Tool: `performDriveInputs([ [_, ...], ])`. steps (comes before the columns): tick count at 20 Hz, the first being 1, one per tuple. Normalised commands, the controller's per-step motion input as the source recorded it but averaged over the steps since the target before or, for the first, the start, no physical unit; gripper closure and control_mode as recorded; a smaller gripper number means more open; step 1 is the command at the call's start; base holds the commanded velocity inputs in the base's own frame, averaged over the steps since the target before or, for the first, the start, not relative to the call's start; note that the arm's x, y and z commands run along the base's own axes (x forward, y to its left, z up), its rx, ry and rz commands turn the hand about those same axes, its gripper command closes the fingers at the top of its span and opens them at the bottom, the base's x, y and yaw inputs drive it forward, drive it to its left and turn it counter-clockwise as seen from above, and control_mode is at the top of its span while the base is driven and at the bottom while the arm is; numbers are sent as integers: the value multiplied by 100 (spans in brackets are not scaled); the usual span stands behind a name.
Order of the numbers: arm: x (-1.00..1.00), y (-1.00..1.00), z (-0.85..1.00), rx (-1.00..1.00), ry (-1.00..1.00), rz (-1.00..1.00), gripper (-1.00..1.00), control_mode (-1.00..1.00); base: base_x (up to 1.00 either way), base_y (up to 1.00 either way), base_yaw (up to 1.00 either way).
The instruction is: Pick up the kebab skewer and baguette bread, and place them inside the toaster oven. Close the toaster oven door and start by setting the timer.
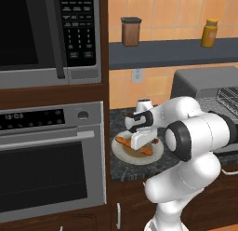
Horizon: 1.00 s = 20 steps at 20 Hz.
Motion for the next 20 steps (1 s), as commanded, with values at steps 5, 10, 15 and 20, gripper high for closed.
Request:
performDriveInputs([
  [5,4,8,-24,0,-3,0,-100,-100,0,0,0],
  [10,0,1,-5,0,0,0,100,-100,0,0,0],
  [15,0,0,0,0,-1,0,100,-100,0,0,0],
  [20,-13,-9,65,0,-5,1,100,-100,0,0,0],
])
